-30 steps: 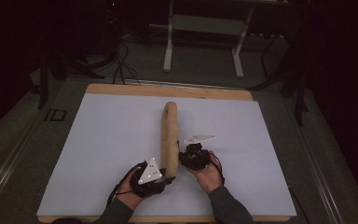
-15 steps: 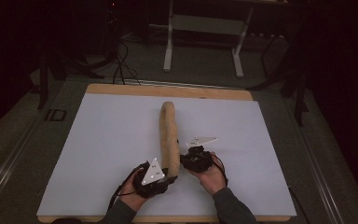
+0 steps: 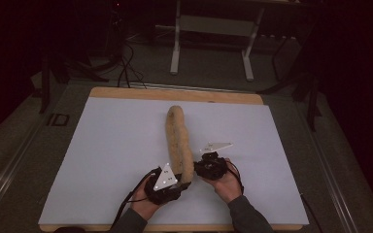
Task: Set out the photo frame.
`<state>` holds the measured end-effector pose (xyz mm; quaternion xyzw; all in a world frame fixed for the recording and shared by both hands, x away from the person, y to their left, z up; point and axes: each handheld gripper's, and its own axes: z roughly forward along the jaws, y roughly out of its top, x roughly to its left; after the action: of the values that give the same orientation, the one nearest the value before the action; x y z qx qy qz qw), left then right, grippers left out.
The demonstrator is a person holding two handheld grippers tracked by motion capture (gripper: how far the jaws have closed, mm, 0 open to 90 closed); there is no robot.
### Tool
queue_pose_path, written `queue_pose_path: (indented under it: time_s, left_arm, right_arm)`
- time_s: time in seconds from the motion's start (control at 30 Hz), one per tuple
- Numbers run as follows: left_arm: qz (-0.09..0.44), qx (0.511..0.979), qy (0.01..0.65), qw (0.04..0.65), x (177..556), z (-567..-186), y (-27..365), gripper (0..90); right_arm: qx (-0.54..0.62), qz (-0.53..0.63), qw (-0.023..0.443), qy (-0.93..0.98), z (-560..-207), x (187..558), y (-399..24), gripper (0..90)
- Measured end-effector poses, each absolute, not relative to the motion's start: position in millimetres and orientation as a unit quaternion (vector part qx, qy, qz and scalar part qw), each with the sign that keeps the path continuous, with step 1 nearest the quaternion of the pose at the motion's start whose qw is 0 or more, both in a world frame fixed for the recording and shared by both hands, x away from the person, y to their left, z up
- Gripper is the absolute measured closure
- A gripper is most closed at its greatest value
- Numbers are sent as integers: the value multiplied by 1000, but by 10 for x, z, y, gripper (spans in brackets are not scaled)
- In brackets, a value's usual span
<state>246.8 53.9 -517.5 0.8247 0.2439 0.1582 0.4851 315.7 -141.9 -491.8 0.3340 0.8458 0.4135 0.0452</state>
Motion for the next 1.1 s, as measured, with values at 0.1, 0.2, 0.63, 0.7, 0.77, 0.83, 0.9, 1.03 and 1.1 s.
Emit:
queue_pose_path:
  time_s: [0.1, 0.2, 0.63, 0.7, 0.77, 0.83, 0.9, 1.03, 1.1]
  left_arm:
    - [151, 826, 245, 484, 2472, -5172, 548, 638]
    - [146, 834, 245, 473, 2465, -5173, 564, 580]
    - [120, 845, 241, 463, 2450, -5121, 776, 487]
    - [125, 842, 247, 463, 2454, -5102, 832, 487]
    - [129, 838, 255, 466, 2462, -5081, 899, 488]
    - [136, 833, 264, 467, 2472, -5058, 968, 488]
    - [142, 829, 274, 467, 2488, -5037, 1033, 488]
    - [157, 825, 287, 460, 2518, -5019, 1130, 487]
    - [157, 822, 295, 461, 2532, -5020, 1162, 487]
  right_arm:
    - [335, 409, 50, 847, -4915, 3127, -1419, 866]
    - [332, 408, 50, 849, -4911, 3086, -1429, 835]
    - [334, 406, 44, 850, -4908, 3004, -1525, 740]
    - [339, 401, 42, 850, -4907, 3009, -1557, 729]
    - [347, 405, 40, 845, -4894, 3019, -1596, 710]
    - [355, 409, 40, 840, -4873, 3025, -1630, 685]
    - [362, 417, 39, 832, -4845, 3026, -1664, 654]
    - [377, 436, 29, 817, -4795, 3014, -1718, 604]
    - [382, 446, 28, 809, -4768, 3008, -1742, 575]
